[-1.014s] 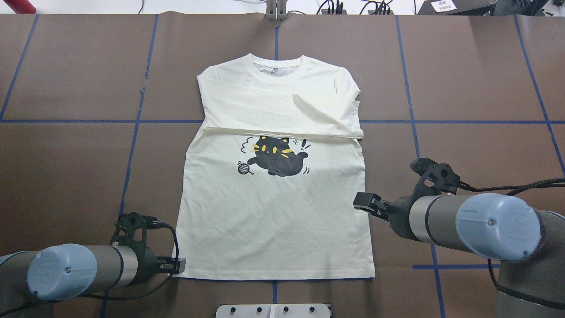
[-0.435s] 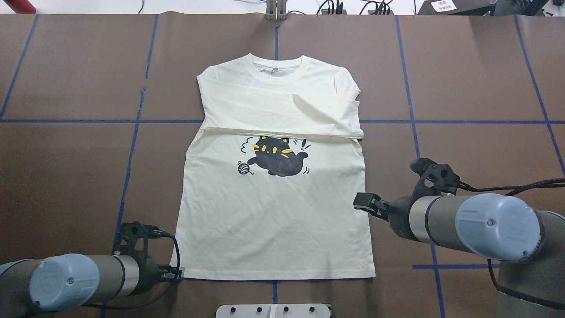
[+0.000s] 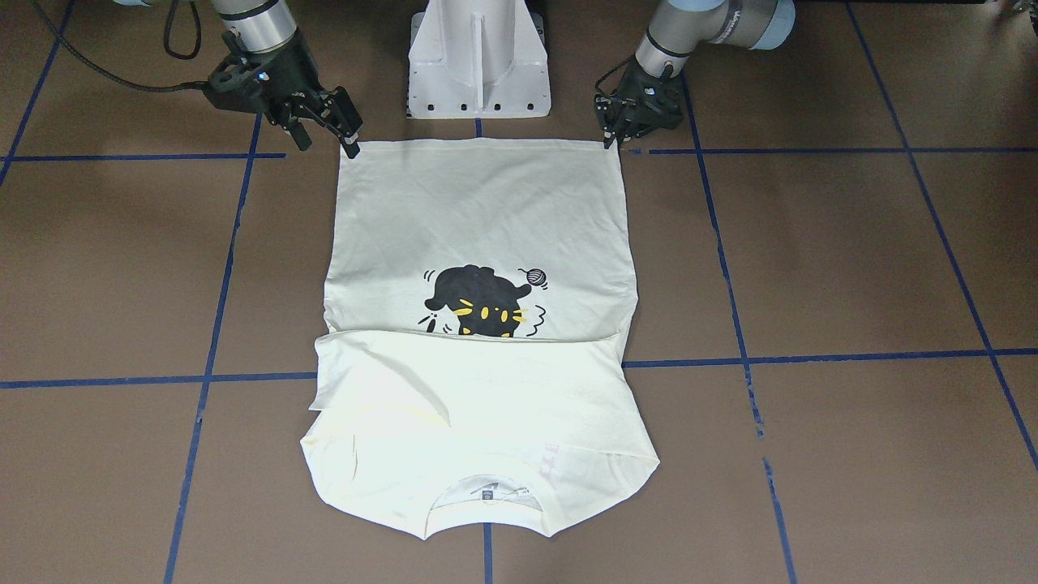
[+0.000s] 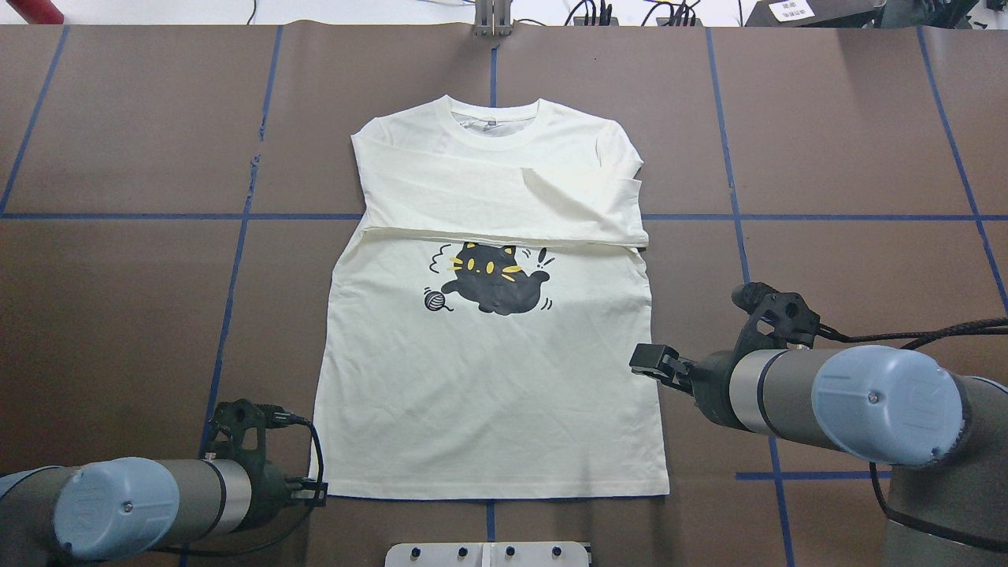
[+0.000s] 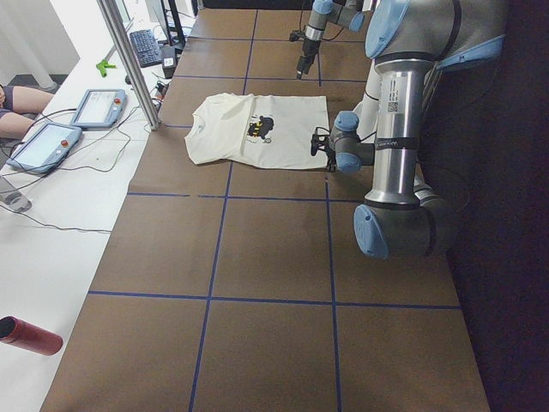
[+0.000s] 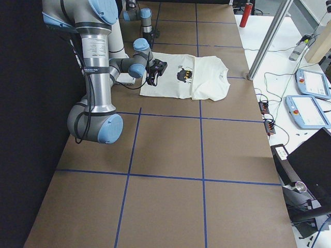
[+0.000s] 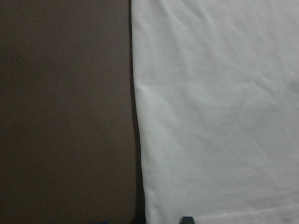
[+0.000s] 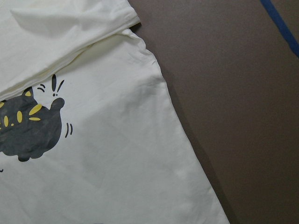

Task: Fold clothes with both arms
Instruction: 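Position both grippers at the hem corners to grasp the bottom edge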

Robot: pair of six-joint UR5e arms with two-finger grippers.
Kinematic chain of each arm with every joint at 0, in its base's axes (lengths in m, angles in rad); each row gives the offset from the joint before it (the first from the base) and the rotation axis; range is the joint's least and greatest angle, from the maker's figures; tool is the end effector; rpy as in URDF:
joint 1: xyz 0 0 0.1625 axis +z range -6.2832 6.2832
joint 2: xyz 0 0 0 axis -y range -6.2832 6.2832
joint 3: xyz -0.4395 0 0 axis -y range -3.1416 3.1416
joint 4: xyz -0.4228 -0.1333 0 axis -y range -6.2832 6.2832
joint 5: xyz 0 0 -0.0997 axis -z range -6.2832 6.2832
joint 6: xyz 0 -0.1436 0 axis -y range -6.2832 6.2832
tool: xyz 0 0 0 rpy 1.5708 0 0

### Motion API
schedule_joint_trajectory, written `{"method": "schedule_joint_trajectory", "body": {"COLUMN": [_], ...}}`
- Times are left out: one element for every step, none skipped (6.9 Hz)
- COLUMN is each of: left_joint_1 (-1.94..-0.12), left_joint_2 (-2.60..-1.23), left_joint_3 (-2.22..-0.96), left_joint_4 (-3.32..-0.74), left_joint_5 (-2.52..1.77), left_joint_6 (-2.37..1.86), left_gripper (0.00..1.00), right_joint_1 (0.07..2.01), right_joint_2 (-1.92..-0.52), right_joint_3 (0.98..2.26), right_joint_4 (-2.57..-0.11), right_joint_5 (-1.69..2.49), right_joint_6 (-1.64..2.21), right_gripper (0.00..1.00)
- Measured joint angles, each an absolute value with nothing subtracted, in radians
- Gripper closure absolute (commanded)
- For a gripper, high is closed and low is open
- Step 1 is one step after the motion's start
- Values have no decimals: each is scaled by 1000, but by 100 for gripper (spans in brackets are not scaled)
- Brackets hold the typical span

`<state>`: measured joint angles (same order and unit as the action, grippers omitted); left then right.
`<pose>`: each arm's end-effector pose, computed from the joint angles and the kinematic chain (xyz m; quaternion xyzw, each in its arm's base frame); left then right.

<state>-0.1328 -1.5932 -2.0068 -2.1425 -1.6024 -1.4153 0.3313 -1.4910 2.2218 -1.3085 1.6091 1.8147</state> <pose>0.5414 -0.2022 0.4032 0.0571 0.4894 0.0177 0.8700 -0.4544 -0.2915 0.3132 0.0040 -0.4766 0.2406 0.8456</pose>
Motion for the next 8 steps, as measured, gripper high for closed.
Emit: {"method": "schedule_joint_trajectory", "body": {"left_joint_1": [-134, -135, -136, -137, -137, -138, -139, -139], "left_joint_2": [-1592, -1590, -1590, -1590, -1591, -1592, -1594, -1594], "left_joint_3": [-2011, -2015, -2018, -2029, -2045, -2054, -2058, -2063], "left_joint_4": [-2142, -2142, -2141, -2141, -2141, -2141, -2142, -2142], "left_joint_5": [-1602, -1601, -1600, -1600, -1600, -1595, -1580, -1563], "left_joint_6": [-1417, -1417, -1417, -1417, -1417, -1417, -1417, -1418], "left_gripper": [100, 100, 100, 100, 100, 100, 100, 100], "right_joint_1": [331, 330, 324, 304, 264, 207, 149, 89], "right_joint_2": [-1491, -1491, -1496, -1513, -1547, -1600, -1653, -1682], "right_joint_3": [2222, 2221, 2221, 2221, 2221, 2220, 2219, 2217], "right_joint_4": [-1308, -1308, -1308, -1307, -1287, -1231, -1175, -1151], "right_joint_5": [1609, 1609, 1607, 1589, 1550, 1499, 1452, 1405], "right_joint_6": [1815, 1815, 1815, 1819, 1834, 1857, 1883, 1923], "right_gripper": [4, 4, 4, 1, 2, 8, 19, 26]}}
